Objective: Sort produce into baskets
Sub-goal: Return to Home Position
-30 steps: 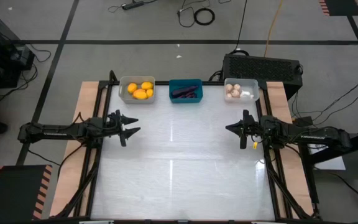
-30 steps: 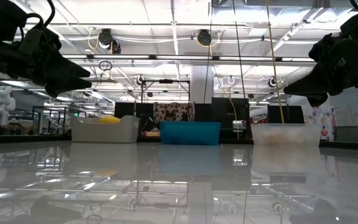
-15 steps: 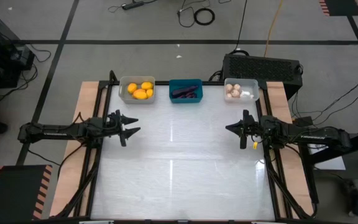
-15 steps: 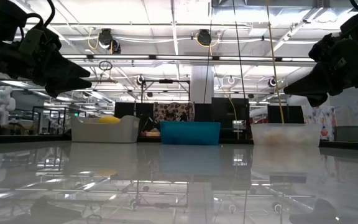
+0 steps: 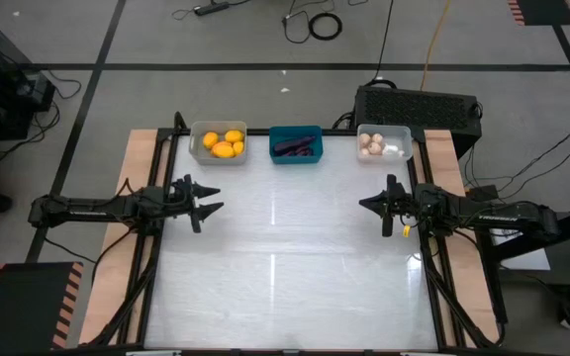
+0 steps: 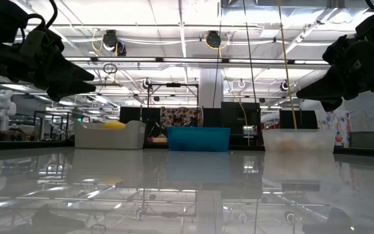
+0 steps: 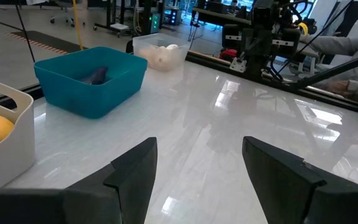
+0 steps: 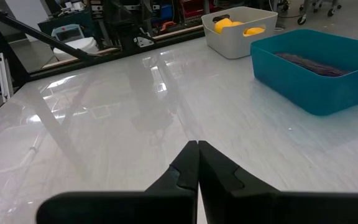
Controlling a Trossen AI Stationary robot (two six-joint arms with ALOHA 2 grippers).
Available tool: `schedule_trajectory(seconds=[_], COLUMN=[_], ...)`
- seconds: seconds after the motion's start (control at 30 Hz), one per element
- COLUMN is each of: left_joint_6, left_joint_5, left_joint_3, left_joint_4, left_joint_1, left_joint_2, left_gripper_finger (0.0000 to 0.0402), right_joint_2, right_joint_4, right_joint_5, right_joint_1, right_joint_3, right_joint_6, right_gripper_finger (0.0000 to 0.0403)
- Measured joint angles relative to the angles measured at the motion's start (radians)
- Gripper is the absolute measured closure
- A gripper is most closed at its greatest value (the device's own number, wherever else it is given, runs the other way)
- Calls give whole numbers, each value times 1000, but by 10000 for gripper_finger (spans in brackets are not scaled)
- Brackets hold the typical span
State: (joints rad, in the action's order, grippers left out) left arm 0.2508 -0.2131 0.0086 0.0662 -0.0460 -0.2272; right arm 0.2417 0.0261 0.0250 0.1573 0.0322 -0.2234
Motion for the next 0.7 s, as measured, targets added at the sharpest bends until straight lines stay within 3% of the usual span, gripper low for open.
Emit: schedule_trajectory(seconds=[0.7], left_joint_6=[0], left_joint_5=[0], left_joint_3=[0], left_joint_4=[0], left_joint_1=[0], left_joint_2=[0], left_gripper_finger=[157], right_joint_2=[0], right_joint_4=[0], right_joint_5=[0], right_joint_1=[0], right_joint_3=[0], right_joint_6=[0], right_gripper_finger=[403])
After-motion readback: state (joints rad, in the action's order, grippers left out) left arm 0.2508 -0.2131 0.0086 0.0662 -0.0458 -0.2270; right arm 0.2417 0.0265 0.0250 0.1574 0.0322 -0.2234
